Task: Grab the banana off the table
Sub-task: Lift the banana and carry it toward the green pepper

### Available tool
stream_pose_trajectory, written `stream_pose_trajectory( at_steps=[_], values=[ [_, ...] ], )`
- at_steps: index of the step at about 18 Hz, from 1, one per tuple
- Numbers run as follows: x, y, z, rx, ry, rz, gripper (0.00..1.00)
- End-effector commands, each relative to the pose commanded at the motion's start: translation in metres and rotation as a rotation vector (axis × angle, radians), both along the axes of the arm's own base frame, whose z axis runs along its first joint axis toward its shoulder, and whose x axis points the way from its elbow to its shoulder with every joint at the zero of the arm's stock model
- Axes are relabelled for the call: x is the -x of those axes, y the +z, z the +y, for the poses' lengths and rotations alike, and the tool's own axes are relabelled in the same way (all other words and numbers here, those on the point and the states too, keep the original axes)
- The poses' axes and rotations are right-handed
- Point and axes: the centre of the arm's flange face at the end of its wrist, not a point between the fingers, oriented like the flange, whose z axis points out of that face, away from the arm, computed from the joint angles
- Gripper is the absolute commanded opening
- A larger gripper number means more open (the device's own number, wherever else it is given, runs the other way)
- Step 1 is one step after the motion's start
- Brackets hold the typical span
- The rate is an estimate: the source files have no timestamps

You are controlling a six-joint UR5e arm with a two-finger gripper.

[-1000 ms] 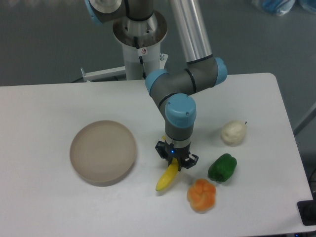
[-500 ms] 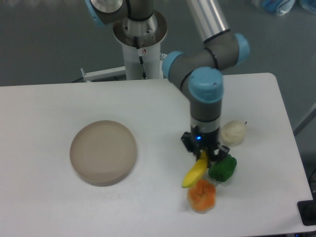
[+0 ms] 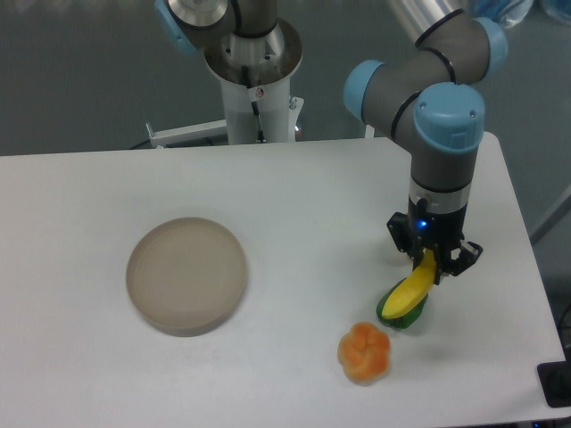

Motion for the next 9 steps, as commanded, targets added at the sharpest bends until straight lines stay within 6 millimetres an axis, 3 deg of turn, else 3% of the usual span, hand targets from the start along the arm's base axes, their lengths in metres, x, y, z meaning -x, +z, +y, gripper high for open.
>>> stream_pose_trajectory(
  at_steps=[9],
  values=[
    [-0.0016, -0.0002, -0.0014, -0.001, 0.001, 0.001, 0.19]
  ],
)
